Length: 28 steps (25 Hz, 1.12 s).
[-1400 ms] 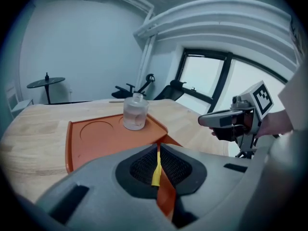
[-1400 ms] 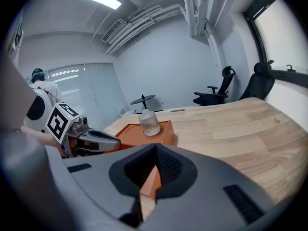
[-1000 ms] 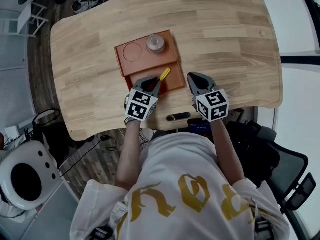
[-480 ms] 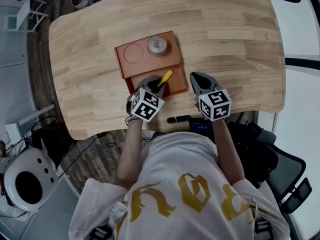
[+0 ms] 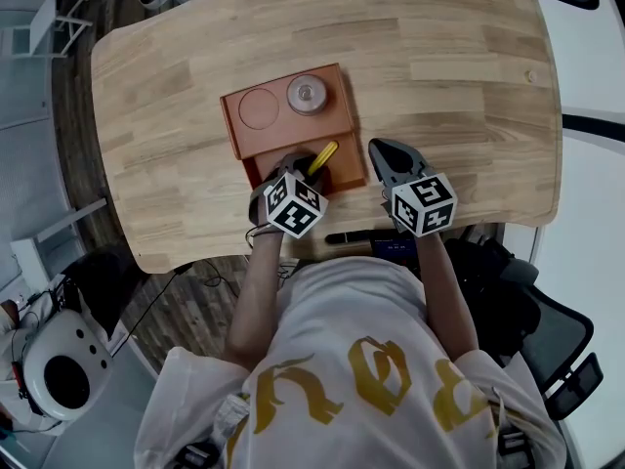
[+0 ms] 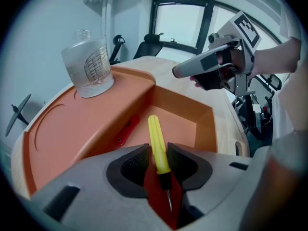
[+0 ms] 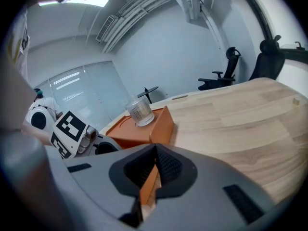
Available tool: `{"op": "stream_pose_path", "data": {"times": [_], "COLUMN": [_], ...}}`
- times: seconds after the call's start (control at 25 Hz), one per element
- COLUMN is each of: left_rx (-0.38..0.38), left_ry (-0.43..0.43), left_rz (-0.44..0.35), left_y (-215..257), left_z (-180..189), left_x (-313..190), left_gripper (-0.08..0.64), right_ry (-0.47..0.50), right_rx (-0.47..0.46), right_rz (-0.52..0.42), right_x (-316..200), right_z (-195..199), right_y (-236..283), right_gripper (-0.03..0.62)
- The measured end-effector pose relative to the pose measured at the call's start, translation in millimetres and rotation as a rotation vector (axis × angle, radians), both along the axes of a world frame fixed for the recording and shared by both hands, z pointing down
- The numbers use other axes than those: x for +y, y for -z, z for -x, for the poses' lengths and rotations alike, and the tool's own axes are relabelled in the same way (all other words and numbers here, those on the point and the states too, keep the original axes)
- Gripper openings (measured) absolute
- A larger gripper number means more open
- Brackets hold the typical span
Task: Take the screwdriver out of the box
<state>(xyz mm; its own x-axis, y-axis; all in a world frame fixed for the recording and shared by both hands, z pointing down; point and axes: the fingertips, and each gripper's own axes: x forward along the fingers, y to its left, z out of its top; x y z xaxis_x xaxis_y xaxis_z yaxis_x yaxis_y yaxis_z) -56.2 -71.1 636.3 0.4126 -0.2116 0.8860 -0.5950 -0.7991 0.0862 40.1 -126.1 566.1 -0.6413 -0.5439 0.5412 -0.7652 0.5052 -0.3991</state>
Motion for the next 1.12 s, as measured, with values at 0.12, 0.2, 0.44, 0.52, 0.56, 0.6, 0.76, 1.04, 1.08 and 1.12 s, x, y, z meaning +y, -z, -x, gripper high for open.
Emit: {"op": "stream_pose_path", "data": {"times": [0.12, 0.2, 0.44, 0.52, 0.56, 0.6, 0.76, 1.04, 1.08, 1.12], "left_rx": [-0.032, -0.044, -0.055, -0.061, -0.062, -0.061, -0.059, -0.052, -0.054, -0.057], "left_ry": [-0.008, -0.01, -0.017, -0.013, -0.009, -0.004, 0.005, 0.017, 0.015, 0.013], "left_rz": [-0.024, -0.029, -0.027, -0.018, -0.012, -0.007, 0.001, 0.015, 0.015, 0.013], "left_y": [-1.7, -2.6, -3.1, -3.2, -3.3, -3.5, -3.6, -3.6, -3.3, -3.0], "left_z": [0.9, 0.7, 1.1, 1.4, 1.8, 2.3, 3.8, 4.0, 4.2, 4.4], "left_x": [0.3, -0.7, -1.4, -2.3, -2.8, -3.4, -5.1, -5.0, -5.2, -5.4], "left_gripper": [0.107, 0.107, 0.107, 0.106, 0.103, 0.098, 0.083, 0.078, 0.078, 0.078], "right_ry": [0.01, 0.016, 0.028, 0.034, 0.036, 0.037, 0.037, 0.029, 0.029, 0.029], "right_rx": [0.0, -0.001, -0.001, 0.002, 0.005, 0.006, 0.01, 0.015, 0.016, 0.016], "right_rz": [0.008, 0.012, 0.014, 0.013, 0.014, 0.014, 0.011, 0.002, 0.002, 0.001], "right_x": [-2.4, -3.9, -5.3, -5.4, -5.3, -5.1, -5.0, -4.7, -4.5, -4.4], "right_z": [1.4, 2.4, 5.6, 6.0, 6.1, 6.1, 5.0, -0.1, 0.0, 0.3], "right_y": [-1.7, -2.8, -4.5, -4.7, -4.8, -4.9, -3.7, -0.6, 0.0, 0.7], "right_gripper": [0.011, 0.011, 0.011, 0.011, 0.012, 0.011, 0.011, 0.011, 0.011, 0.011]}}
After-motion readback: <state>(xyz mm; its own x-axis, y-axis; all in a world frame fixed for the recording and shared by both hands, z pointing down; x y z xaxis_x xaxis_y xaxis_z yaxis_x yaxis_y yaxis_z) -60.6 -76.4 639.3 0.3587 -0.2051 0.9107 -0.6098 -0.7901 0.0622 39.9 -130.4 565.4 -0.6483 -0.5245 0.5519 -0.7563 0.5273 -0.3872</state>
